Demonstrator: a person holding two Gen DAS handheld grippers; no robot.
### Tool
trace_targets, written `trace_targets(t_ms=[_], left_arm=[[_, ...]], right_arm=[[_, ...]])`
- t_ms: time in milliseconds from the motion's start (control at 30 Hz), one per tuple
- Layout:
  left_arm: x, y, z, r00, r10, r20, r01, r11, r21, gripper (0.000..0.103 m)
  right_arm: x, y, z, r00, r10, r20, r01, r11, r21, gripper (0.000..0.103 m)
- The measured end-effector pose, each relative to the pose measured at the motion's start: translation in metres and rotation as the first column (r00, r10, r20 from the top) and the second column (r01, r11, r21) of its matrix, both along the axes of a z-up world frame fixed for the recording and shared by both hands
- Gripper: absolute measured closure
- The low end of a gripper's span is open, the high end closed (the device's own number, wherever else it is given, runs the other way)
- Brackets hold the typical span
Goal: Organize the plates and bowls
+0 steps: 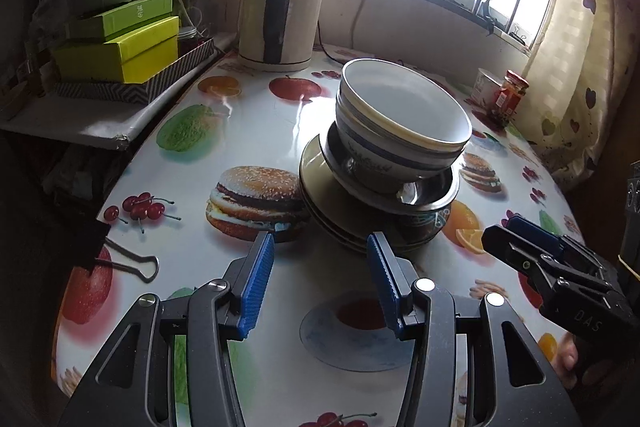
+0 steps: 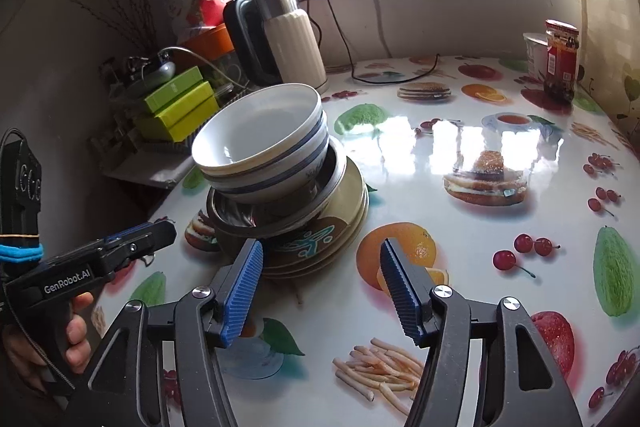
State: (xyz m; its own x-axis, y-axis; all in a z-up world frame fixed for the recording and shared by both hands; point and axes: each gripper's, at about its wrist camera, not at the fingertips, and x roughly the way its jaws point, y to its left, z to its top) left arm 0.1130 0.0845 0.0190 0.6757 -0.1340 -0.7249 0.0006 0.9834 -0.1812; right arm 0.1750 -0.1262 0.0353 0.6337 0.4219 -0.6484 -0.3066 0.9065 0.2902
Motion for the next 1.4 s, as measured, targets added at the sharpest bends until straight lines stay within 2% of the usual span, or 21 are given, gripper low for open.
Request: trace_targets(t_ms=[33,167,267,500,867,1133,1400], left_arm=[[-0.002,-0.001,-0.002,1.000,0.001,-0.008,-0.001,1.000,-0.006,0.053],[-0.011,-0.010,-0.005,1.000,0.017,0.006,-0.017,0.997,0.070,0.053],[-0.014,-0.013,-0.010,1.000,0.020,-0.010,-0.019,0.998,0.062,0.053],[-0.020,-0.029,-0.029,0.999,0.013,-0.053,-0.007,0.995,0.095,0.053],[-0.028,-0.036,-0.042,0.997,0.037,-0.069,-0.027,0.988,0.152,0.053],[-0.028,-0.040,-0.050,0.995,0.036,-0.093,-0.021,0.987,0.156,0.053],[-0.029,-0.041,-0.051,0.996,0.045,-0.078,-0.032,0.986,0.163,0.053]], right_arm=[[-0.003,0.002,-0.001,1.000,0.004,-0.001,-0.004,1.000,-0.009,0.041],[-0.013,0.007,-0.003,1.000,-0.006,-0.004,0.006,0.999,-0.035,0.041],[-0.019,0.010,-0.006,1.000,-0.022,-0.010,0.021,0.997,-0.069,0.039],[-0.027,0.012,-0.019,0.996,-0.080,-0.046,0.072,0.986,-0.151,0.039],[-0.037,0.016,-0.042,0.990,-0.105,-0.096,0.085,0.978,-0.191,0.038],[-0.037,0.015,-0.050,0.985,-0.118,-0.124,0.091,0.975,-0.201,0.037],[-0.040,0.020,-0.053,0.987,-0.120,-0.109,0.092,0.968,-0.233,0.028]])
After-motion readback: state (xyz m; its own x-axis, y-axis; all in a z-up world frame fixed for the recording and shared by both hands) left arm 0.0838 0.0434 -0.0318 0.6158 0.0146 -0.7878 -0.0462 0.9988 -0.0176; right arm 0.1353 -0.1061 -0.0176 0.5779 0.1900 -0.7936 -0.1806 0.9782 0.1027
